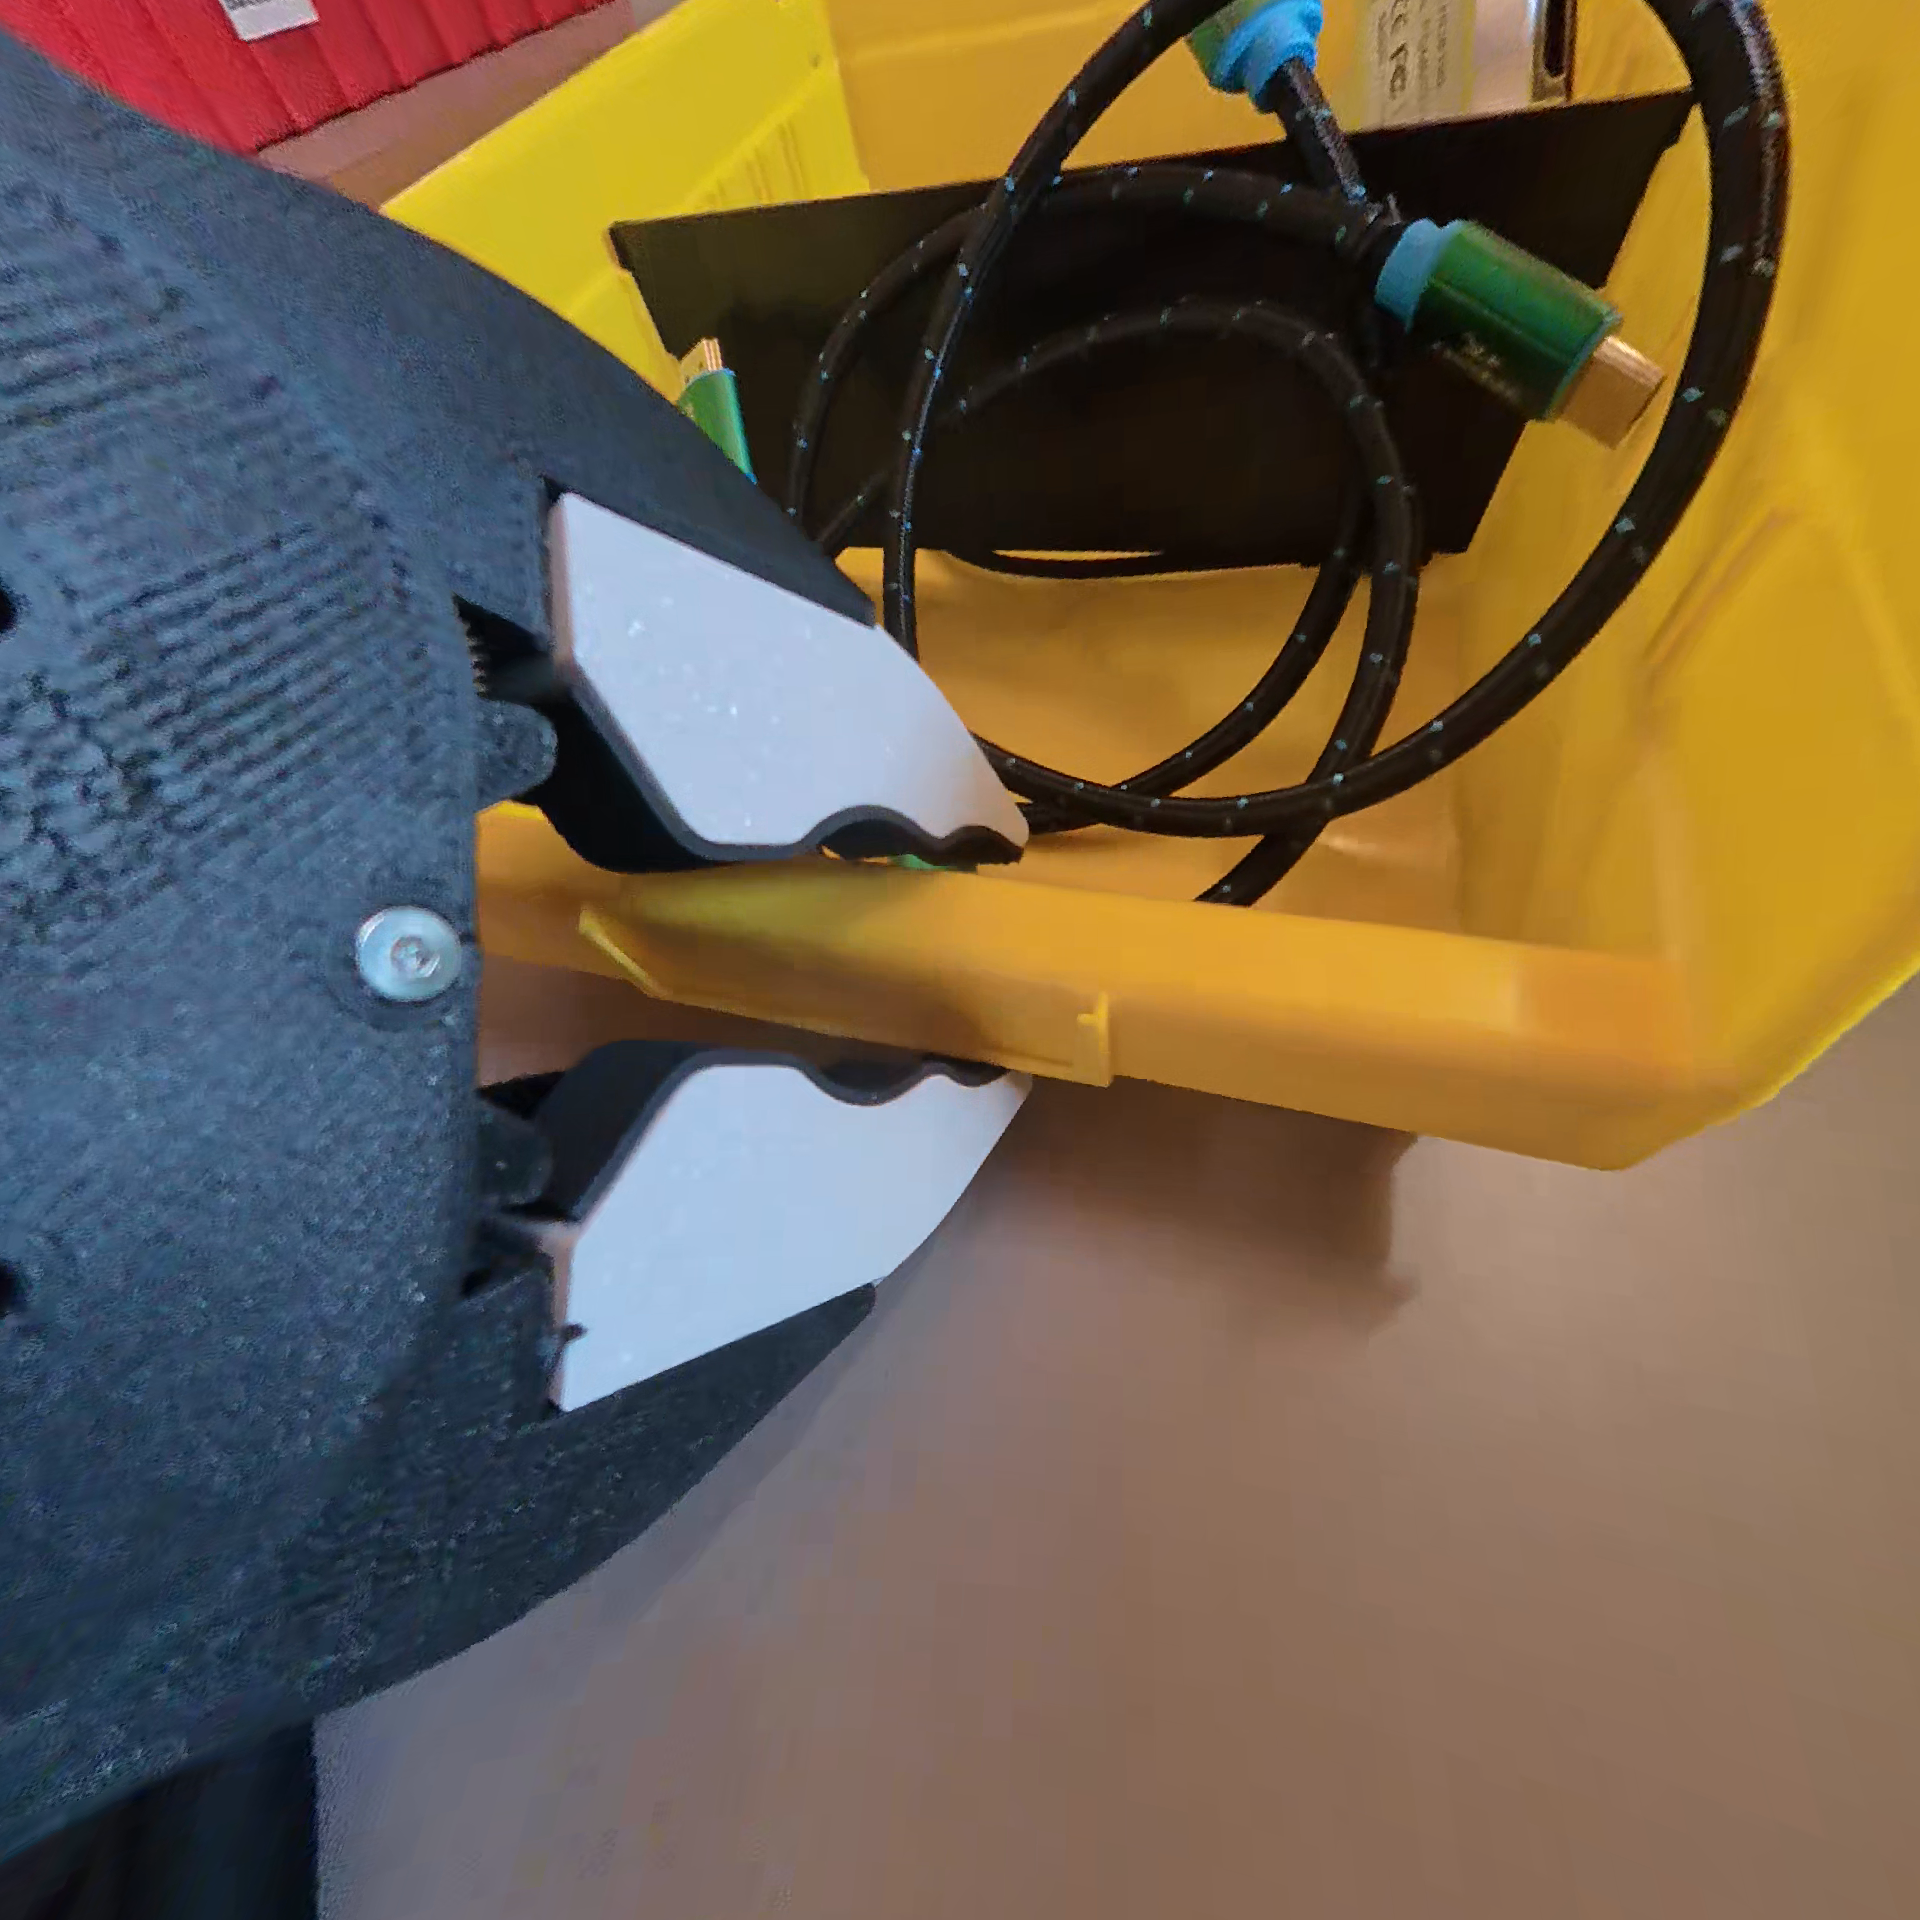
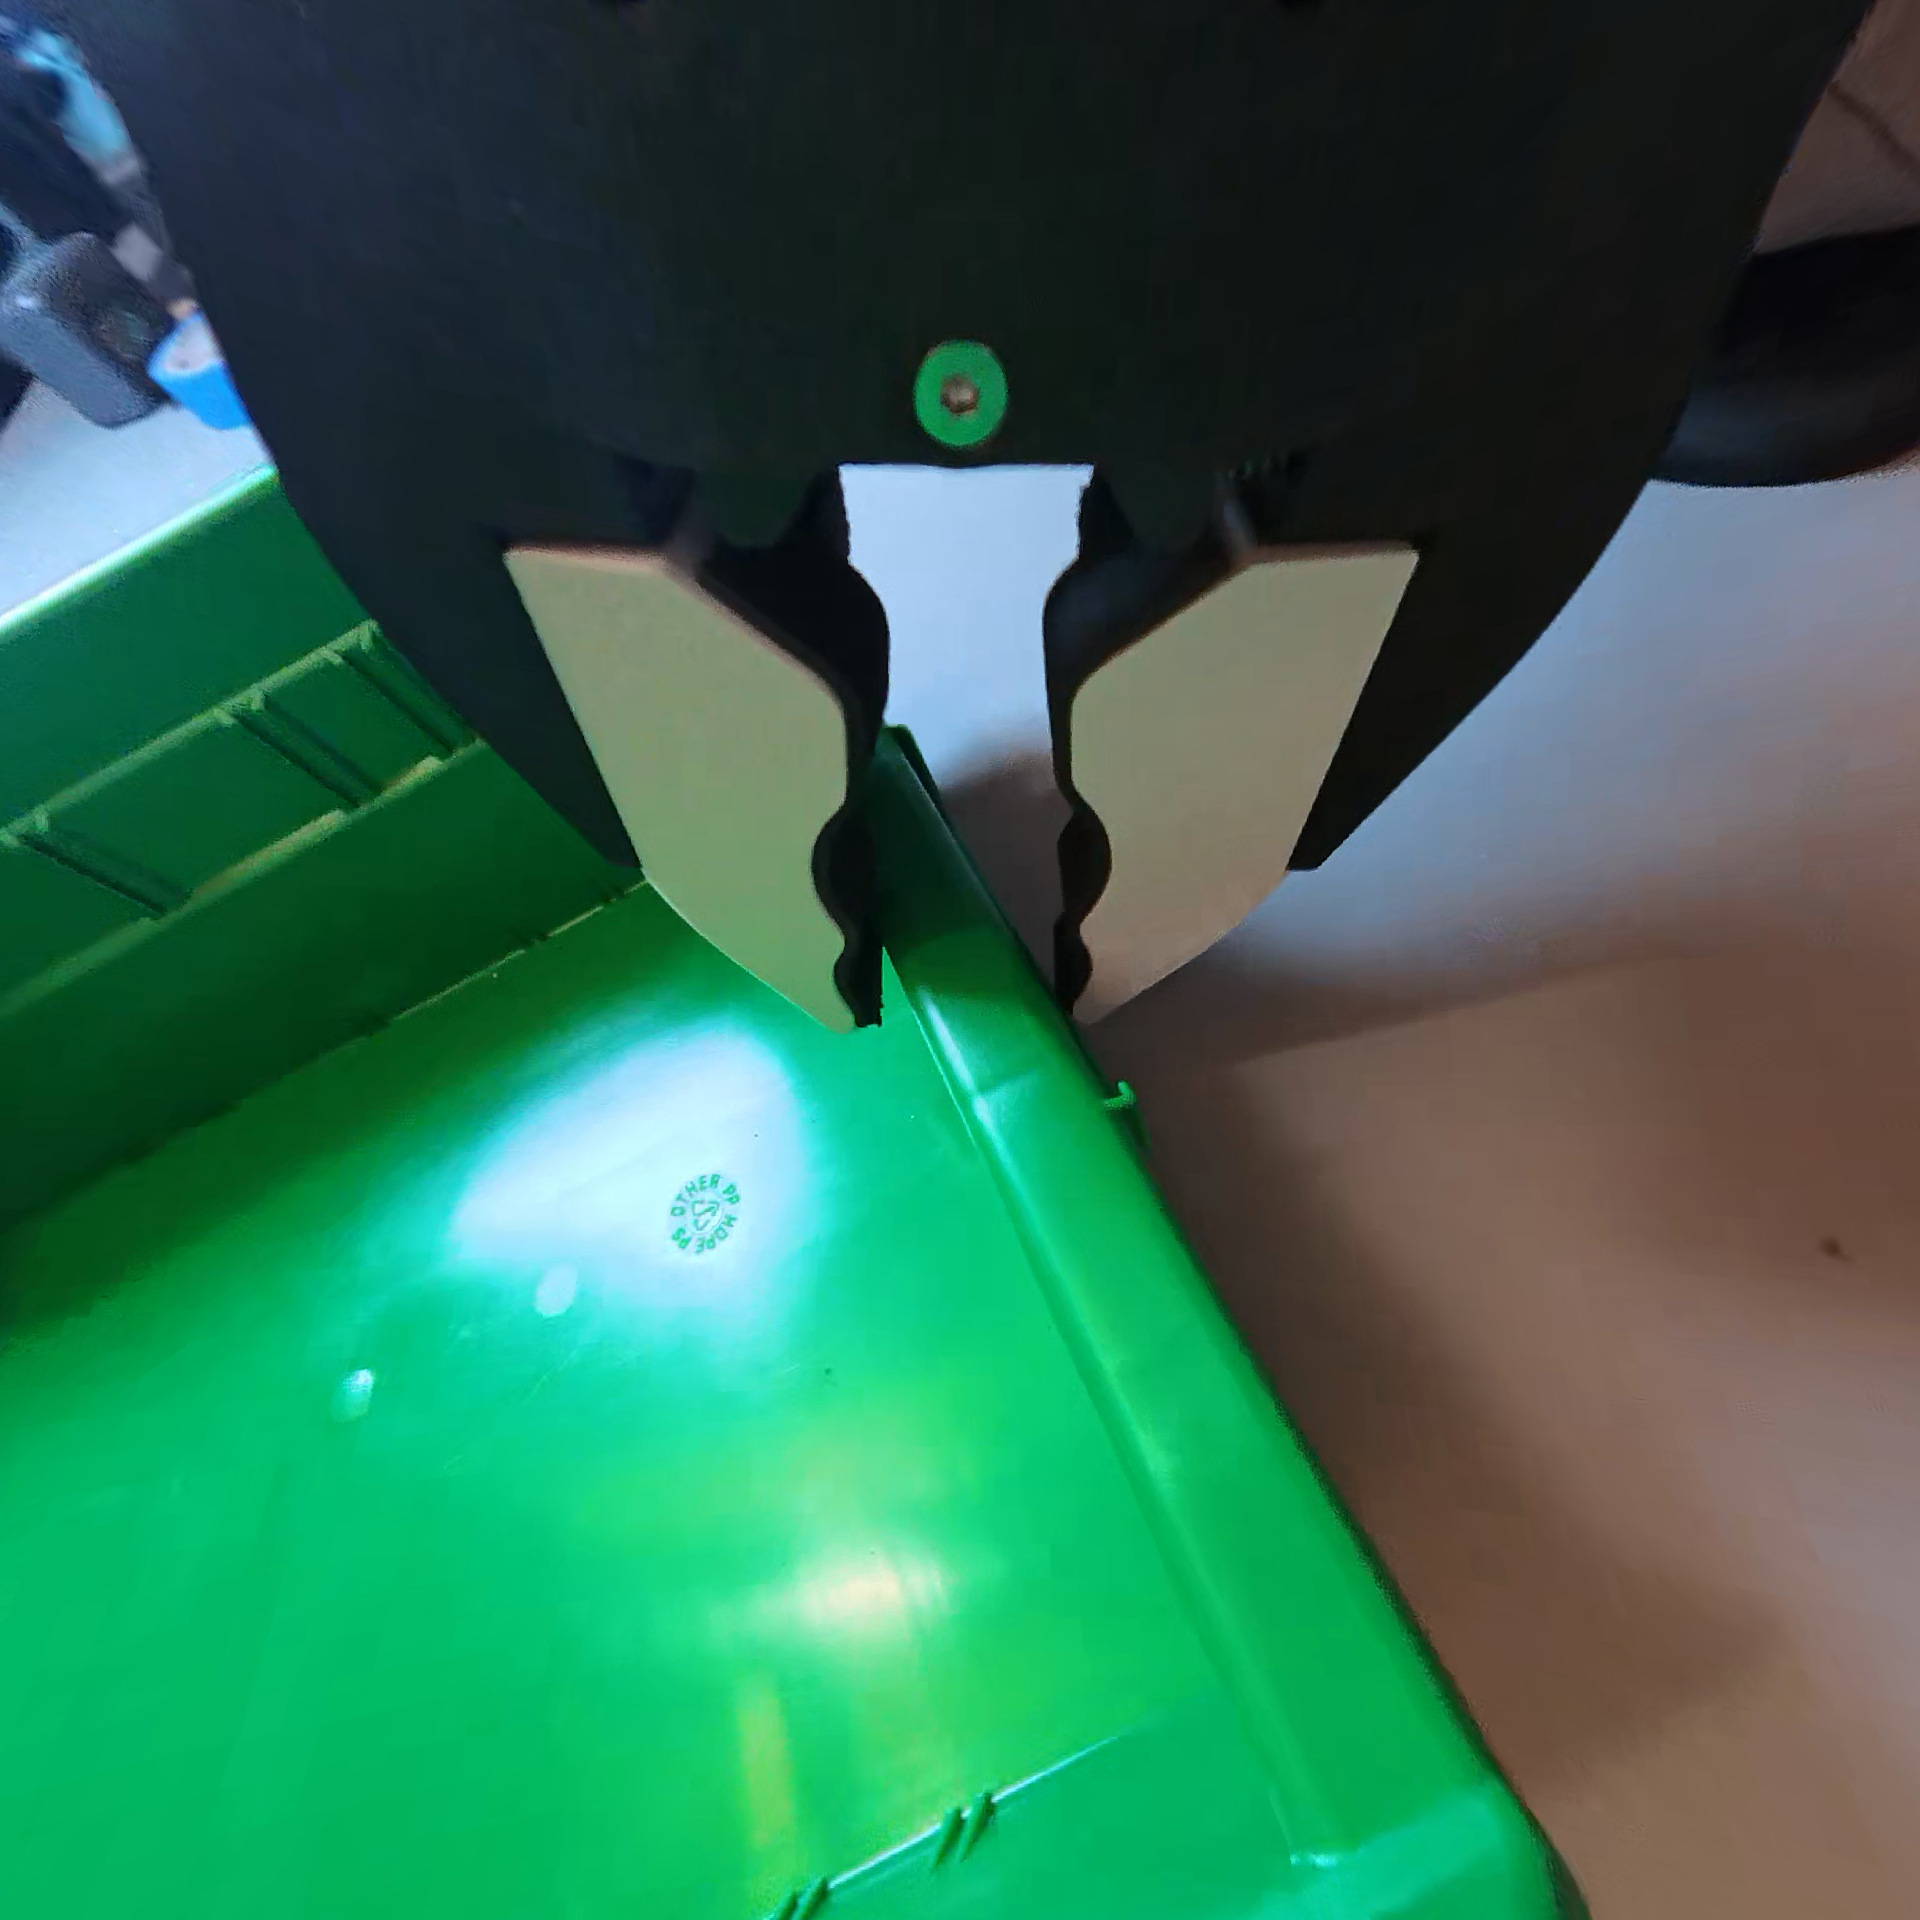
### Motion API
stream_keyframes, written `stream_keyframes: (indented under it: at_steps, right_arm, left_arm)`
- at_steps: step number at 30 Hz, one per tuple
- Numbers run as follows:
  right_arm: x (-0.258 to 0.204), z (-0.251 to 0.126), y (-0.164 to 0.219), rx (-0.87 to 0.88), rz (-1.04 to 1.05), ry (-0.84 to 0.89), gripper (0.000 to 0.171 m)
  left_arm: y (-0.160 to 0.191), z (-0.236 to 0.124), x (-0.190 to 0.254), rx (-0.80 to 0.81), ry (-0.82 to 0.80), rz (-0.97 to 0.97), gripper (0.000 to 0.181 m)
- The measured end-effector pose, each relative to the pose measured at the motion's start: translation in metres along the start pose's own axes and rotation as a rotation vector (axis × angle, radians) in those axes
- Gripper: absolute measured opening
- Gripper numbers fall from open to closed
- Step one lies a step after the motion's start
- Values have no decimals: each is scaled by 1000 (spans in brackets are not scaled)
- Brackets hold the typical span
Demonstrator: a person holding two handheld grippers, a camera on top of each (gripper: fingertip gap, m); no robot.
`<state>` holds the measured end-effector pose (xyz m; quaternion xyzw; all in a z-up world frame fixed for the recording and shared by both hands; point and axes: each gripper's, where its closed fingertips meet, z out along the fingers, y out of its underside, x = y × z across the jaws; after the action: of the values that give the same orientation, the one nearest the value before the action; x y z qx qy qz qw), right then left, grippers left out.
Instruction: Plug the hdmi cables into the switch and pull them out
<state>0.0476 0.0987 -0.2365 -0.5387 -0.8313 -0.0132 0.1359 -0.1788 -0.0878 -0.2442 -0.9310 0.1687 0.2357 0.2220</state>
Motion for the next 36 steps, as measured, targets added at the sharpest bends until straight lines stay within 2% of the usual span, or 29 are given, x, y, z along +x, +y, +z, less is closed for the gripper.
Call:
stream_keyframes:
  at_steps: [1, 4, 9, 17, 24, 31, 33, 35, 36]
  right_arm:
    - [5, -2, -3, 23, 38, 11, 33]
    - [27, 2, 0, 36, 164, 52, 34]
    - [56, 18, 35, -108, 283, 159, 32]
    - [72, 22, 40, -93, 275, 218, 29]
    - [77, 21, 43, -73, 262, 228, 34]
    - [80, 2, 35, 42, 233, 230, 39]
    - [80, 3, 38, 58, 251, 200, 38]
    - [79, 5, 43, 58, 276, 158, 27]
    - [83, 5, 47, 57, 287, 170, 27]
  left_arm:
    - [1, 1, -2, 0, -13, -6, 34]
    - [5, 3, -8, -1, -41, -22, 34]
    - [6, 6, -12, 8, -75, -29, 34]
    - [2, 17, -27, 47, -130, 8, 34]
    - [18, 23, -48, 61, -178, -11, 36]
    - [21, 23, -54, 123, -185, -59, 45]
    - [21, 22, -54, 126, -187, -50, 44]
    - [21, 22, -52, 124, -185, -36, 39]
    - [21, 23, -51, 121, -189, -28, 39]
